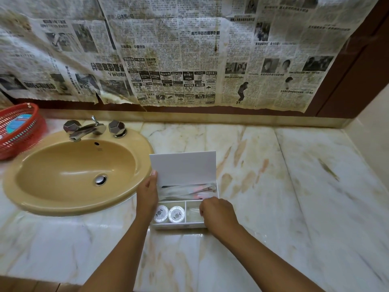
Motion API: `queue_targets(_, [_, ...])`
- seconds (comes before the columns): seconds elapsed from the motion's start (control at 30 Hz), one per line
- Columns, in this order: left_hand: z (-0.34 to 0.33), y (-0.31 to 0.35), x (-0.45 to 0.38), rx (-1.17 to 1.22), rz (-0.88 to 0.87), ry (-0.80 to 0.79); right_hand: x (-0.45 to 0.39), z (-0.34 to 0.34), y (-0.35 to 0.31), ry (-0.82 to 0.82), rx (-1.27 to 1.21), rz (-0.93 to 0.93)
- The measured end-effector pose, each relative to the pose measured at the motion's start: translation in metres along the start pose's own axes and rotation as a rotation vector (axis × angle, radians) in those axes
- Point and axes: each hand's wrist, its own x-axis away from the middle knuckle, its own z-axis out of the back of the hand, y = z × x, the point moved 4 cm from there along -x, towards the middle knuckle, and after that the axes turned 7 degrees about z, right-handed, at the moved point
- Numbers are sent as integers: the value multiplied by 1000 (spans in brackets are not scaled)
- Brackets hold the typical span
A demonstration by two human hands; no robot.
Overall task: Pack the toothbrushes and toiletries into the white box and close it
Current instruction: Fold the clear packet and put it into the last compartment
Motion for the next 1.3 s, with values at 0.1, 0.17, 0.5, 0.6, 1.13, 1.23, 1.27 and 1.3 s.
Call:
queue_targets(0.1, [0, 2, 1, 4, -18, 5, -2, 0, -2, -52, 38, 9])
queue_targets(0.17, [-1, 5, 3, 5, -26, 4, -1, 1, -3, -28, 14, 16])
queue_targets(0.5, [-1, 6, 3, 0, -15, 8, 26, 20, 22, 636, -284, -38])
queue_targets(0.6, [0, 4, 2, -7, -7, 14, 34, 11, 43, 571, -266, -171])
queue_targets(1.13, [0, 2, 1, -32, 10, 25, 42, -30, 72, 161, -210, -344])
queue_targets(1.23, [1, 2, 1, -34, 6, 26, 42, -23, 71, 238, -228, -317])
queue_targets(1.27, [1, 2, 1, -32, 4, 22, 41, -21, 71, 268, -235, -310])
queue_targets(1.3, [0, 2, 1, -28, 7, 20, 40, -18, 71, 300, -241, -305])
